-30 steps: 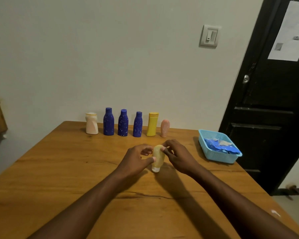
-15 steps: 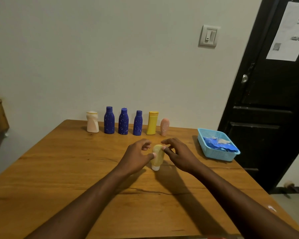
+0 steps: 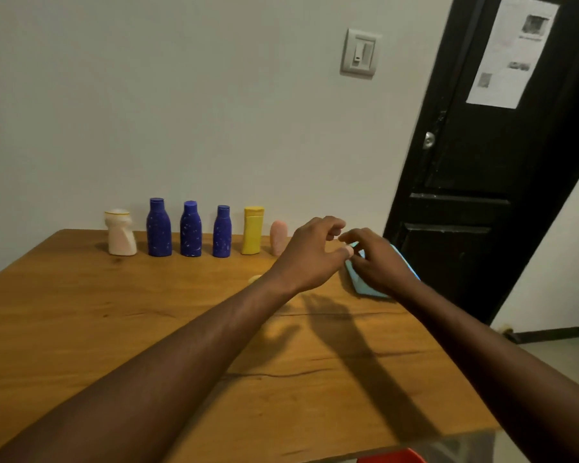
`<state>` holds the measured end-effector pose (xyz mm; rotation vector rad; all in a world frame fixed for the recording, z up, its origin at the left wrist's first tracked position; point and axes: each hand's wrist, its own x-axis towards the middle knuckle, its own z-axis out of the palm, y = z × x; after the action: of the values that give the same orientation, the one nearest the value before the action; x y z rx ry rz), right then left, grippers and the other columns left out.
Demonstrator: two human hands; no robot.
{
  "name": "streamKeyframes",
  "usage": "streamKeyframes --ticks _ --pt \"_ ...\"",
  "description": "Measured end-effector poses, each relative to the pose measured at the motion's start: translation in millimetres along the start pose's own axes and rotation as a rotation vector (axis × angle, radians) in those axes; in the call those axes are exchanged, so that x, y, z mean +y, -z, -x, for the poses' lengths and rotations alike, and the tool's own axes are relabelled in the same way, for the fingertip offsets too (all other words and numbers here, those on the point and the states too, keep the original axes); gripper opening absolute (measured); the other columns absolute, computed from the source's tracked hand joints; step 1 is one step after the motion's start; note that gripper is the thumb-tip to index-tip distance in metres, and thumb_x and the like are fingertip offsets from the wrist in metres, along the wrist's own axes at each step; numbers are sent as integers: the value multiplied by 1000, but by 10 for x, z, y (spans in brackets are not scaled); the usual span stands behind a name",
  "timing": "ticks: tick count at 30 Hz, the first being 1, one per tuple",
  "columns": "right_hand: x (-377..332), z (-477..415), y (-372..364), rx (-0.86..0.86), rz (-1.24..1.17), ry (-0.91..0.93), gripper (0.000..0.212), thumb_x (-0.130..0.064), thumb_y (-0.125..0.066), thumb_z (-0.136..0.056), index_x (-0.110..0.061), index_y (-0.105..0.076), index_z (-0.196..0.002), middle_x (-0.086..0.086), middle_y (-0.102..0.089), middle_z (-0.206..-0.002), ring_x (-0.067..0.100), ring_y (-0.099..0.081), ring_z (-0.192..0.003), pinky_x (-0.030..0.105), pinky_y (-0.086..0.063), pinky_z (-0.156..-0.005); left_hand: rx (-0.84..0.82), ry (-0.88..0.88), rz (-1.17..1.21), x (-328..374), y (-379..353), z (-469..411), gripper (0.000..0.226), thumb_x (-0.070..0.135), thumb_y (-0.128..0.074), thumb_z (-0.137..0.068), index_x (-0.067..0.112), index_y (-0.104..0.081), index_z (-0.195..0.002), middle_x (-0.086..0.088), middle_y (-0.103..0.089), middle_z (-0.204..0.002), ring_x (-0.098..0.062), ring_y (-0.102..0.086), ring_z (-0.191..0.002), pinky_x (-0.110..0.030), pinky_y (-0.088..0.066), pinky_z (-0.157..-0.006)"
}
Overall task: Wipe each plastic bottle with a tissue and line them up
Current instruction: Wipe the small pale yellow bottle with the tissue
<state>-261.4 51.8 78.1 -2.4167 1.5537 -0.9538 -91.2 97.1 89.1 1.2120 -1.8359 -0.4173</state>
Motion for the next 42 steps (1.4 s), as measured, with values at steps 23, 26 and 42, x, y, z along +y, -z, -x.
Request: streamKeyframes --ticks 23,26,42 --pt "1619 -653 37 -308 195 -306 29 -14 -70 -87 -14 -72 -116 1 -66 -115 16 -61 -100 25 -53 -73 -312 14 -221 -541 -1442 -650 61 40 -66 -97 20 -47 -151 -6 -48 -152 -22 -42 -138 -39 -43 -110" --pt "1635 -643 -5 -276 163 -307 18 -18 -72 -87 -17 -74 -105 0 -69 -108 15 -62 -96 30 -57 -78 -290 -8 -234 -577 -1466 -635 55 40 -66 -97 22 -51 -147 -5 -51 -148 -21 -44 -135 -41 -44 -110" --pt "1345 -457 298 232 -204 -279 15 -19 -65 -84 -9 -71 -73 9 -70 -76 26 -70 -77 50 -62 -71 -246 -20 -364 -580 -1562 -679 40 36 -55 -102 31 -59 -141 -5 -58 -142 -28 -43 -132 -47 -45 -104"
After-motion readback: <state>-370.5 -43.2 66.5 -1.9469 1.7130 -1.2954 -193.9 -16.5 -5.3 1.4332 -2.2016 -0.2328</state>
